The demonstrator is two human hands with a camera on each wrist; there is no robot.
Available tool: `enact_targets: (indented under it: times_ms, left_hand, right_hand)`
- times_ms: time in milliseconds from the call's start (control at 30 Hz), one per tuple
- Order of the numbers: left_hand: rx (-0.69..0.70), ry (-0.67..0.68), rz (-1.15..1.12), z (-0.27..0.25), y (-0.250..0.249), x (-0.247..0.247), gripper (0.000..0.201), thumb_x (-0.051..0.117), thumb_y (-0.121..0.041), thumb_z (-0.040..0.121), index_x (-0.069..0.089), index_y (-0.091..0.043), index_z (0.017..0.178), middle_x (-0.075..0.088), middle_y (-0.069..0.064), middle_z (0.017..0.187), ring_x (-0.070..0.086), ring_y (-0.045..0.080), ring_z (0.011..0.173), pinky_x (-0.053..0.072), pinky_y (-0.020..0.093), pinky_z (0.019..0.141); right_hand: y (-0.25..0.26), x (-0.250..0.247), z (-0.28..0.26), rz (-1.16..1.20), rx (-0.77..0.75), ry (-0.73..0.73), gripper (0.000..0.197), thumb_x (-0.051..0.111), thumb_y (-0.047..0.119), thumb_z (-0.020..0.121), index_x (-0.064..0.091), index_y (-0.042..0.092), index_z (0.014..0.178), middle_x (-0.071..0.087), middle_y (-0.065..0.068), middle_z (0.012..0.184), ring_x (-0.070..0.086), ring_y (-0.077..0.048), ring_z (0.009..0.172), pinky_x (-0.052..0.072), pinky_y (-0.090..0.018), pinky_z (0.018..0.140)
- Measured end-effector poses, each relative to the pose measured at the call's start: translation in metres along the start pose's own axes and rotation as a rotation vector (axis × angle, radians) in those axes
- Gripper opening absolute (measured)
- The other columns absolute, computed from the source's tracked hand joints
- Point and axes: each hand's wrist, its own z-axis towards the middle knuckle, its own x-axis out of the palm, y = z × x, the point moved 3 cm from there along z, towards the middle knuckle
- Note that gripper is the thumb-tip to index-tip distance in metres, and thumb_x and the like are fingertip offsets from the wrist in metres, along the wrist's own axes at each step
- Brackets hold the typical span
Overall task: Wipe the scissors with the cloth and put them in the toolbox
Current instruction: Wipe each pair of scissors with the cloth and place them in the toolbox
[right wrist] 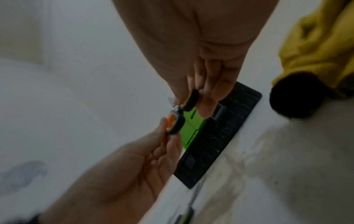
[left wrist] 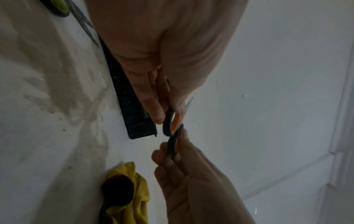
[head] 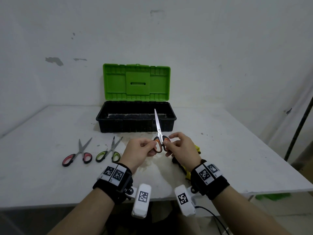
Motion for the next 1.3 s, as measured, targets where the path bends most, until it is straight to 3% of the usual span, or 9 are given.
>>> enact_targets:
  times_ms: [133,267,367,500,700,867,967,1167,1300]
  left_hand:
    - [0.034,-0.005,0.008,0.007,-0.010,0.003,0.013,0.069,-0.016,0.093,0.076,-0.006,0.090,0.076,0.011,0.081,0.073,0.017,0.074,0.059,0.025,0.071]
    - [0.066,0.015,0.047,0.018,-0.021,-0.001,0.013,0.068,-0.016,0.094,0.076,-0.009,0.088,0.076,0.012,0.082,0.073,0.019,0.076,0.061,0.028,0.074]
    - [0.072,0.029,0.068,0.029,-0.026,-0.006,0.013,0.068,-0.015,0.093,0.076,-0.007,0.087,0.076,0.013,0.081,0.071,0.017,0.072,0.060,0.027,0.072]
    - [0.104,-0.009,0.112,0.056,-0.033,-0.032,0.011,0.067,-0.021,0.095,0.075,-0.017,0.090,0.075,0.008,0.085,0.070,0.016,0.075,0.059,0.029,0.070]
    - [0.157,-0.209,0.485,0.133,-0.039,-0.129,0.038,0.062,-0.036,0.096,0.067,-0.014,0.126,0.069,0.002,0.121,0.064,0.021,0.112,0.047,0.038,0.104]
    - [0.016,-0.291,0.769,0.176,-0.022,-0.195,0.052,0.055,-0.034,0.099,0.050,-0.007,0.143,0.048,0.021,0.148,0.044,0.036,0.137,0.033,0.041,0.113]
    - [-0.103,-0.249,0.731,0.188,0.003,-0.218,0.060,0.047,-0.035,0.103,0.034,-0.004,0.152,0.034,0.020,0.158,0.032,0.034,0.146,0.024,0.040,0.119]
    - [-0.081,-0.151,0.635,0.201,0.039,-0.212,0.043,0.029,-0.027,0.108,0.057,-0.003,0.130,0.057,0.023,0.136,0.054,0.034,0.122,0.039,0.037,0.099]
    - [-0.055,-0.164,0.641,0.204,0.047,-0.214,0.042,0.028,-0.028,0.108,0.059,-0.004,0.125,0.062,0.024,0.127,0.058,0.035,0.114,0.042,0.039,0.095]
  right_hand:
    - [0.011,0.005,0.005,-0.275,-0.141,-0.151,0.030,0.075,0.045,0.078,0.059,0.021,0.086,0.065,0.005,0.084,0.064,-0.012,0.068,0.052,-0.026,0.063]
    - [0.021,0.010,0.022,-0.418,-0.175,-0.179,0.038,0.074,0.050,0.078,0.067,0.015,0.091,0.060,0.001,0.094,0.060,-0.013,0.078,0.049,-0.026,0.072]
    - [0.029,0.013,0.036,-0.449,-0.144,-0.145,0.039,0.073,0.048,0.079,0.072,0.010,0.087,0.064,0.001,0.079,0.058,-0.013,0.074,0.043,-0.024,0.066]
    - [0.039,0.013,0.059,-0.483,-0.149,-0.156,0.045,0.071,0.045,0.082,0.066,0.004,0.064,0.056,-0.004,0.055,0.048,-0.014,0.053,0.034,-0.026,0.051]
    - [0.049,0.003,0.122,-0.585,-0.035,-0.173,0.050,0.069,0.046,0.083,0.065,0.003,0.058,0.050,-0.005,0.046,0.050,-0.019,0.046,0.035,-0.024,0.043]
    - [0.054,0.032,0.191,-0.779,0.117,-0.091,0.051,0.070,0.051,0.081,0.054,0.006,0.066,0.048,-0.007,0.060,0.054,-0.021,0.055,0.031,-0.024,0.041]
    - [0.054,0.055,0.222,-0.851,0.180,0.006,0.048,0.072,0.050,0.080,0.053,0.008,0.068,0.055,-0.004,0.063,0.057,-0.017,0.058,0.047,-0.026,0.050]
    - [0.041,0.094,0.243,-1.105,0.116,0.209,0.033,0.076,0.042,0.078,0.062,0.013,0.068,0.066,-0.003,0.069,0.062,-0.018,0.060,0.053,-0.025,0.057]
    - [0.036,0.104,0.242,-1.180,0.064,0.317,0.029,0.075,0.037,0.081,0.060,0.015,0.068,0.056,0.000,0.060,0.059,-0.018,0.057,0.051,-0.025,0.055]
